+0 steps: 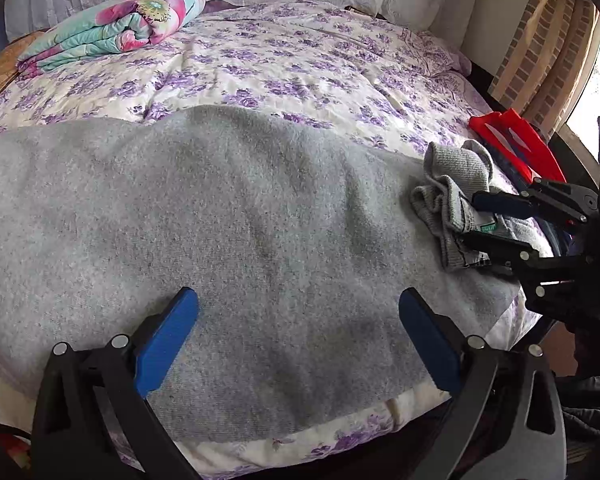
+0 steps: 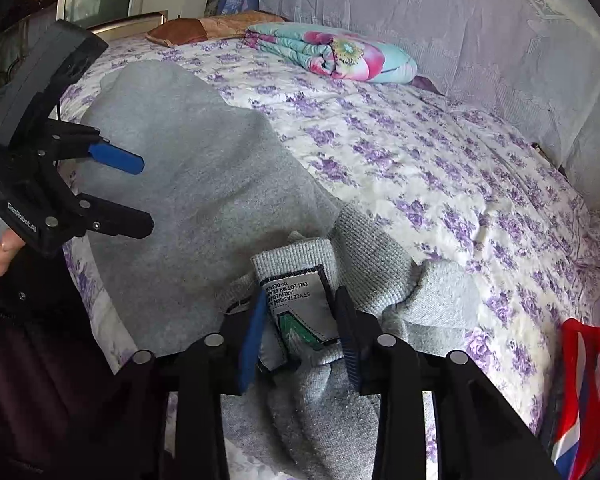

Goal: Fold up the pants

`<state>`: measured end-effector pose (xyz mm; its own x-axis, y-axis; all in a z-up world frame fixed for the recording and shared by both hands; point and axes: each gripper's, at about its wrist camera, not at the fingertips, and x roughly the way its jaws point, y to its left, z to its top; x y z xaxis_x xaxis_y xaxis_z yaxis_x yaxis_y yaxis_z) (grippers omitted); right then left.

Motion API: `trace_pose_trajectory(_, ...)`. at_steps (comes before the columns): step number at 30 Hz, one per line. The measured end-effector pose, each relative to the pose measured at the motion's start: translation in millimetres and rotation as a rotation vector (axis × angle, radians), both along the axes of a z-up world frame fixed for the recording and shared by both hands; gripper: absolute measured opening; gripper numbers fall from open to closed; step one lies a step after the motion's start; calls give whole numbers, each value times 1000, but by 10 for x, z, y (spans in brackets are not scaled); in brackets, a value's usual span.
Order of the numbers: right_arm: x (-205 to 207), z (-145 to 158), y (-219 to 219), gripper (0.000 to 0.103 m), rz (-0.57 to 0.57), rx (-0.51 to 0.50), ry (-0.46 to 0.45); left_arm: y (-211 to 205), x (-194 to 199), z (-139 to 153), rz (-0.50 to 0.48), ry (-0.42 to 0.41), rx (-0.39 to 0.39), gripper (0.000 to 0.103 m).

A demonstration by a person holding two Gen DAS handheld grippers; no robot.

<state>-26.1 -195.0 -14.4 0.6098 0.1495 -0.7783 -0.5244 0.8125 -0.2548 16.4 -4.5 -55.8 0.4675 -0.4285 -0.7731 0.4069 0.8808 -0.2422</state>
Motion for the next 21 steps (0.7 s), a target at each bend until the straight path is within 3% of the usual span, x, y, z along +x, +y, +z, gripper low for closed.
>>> trace_pose_trajectory(2, 4, 44, -5, 11, -3, 10, -20, -7, 8, -4, 1, 1, -2, 98)
trace_pose_trajectory(7, -199, 417, -98, 9, 65, 145, -64, -4, 31, -24, -2, 8, -11, 98)
trace_pose_trajectory(10, -245, 134, 47, 9, 133, 109, 7, -25, 41, -46, 2, 8, -4, 98)
trace_pose_trajectory(13, -301, -213, 167, 11, 162, 7, -19, -46, 35, -55, 4, 2, 4, 98)
trace_pose_trajectory(15, -344, -167, 187, 12, 173, -20, -52, -35, 22, -57, 2, 1, 7, 98)
trace_pose_trajectory(18, -450, -85, 225, 34, 200, -82, -120, -21, 10, -49, 0, 2, 6, 98)
trace_pose_trajectory(21, -461, -156, 264, 34, 221, -153, -130, -15, 16, -51, 3, 3, 2, 98)
